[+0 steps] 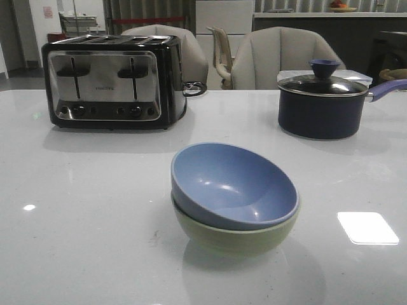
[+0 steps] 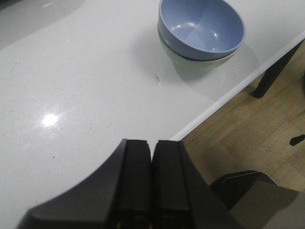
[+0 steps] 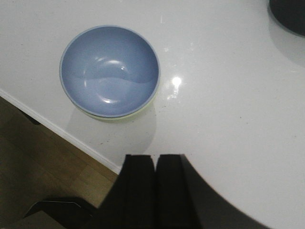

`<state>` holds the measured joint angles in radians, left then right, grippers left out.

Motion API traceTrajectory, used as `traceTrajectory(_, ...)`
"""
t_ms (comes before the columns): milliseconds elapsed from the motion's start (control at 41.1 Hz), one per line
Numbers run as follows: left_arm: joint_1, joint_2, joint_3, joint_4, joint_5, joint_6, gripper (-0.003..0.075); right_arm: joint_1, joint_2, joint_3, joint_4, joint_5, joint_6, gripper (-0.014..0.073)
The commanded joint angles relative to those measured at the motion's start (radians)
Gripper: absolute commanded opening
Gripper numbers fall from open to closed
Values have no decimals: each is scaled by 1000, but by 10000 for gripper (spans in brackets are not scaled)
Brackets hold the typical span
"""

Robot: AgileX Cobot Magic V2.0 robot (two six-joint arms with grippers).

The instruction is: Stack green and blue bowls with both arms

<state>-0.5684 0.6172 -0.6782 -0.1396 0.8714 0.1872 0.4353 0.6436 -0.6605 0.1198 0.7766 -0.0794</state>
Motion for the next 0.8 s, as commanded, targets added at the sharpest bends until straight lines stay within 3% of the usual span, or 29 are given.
traceTrajectory(0,0,-1,-27,-10,-71,-10,101,0,-2,-26,-3,-64,-8,34)
traceTrajectory(292,16,-88,-3,66,-103,-8,101,0,-2,-26,-3,-63,-8,34)
traceTrajectory(560,278,-380,285,65,-437,-8,101,0,-1,-26,-3,-63,-8,34)
traceTrajectory(779,439,-573,486,65,-537,-12,101,0,-1,-26,-3,-63,-8,34)
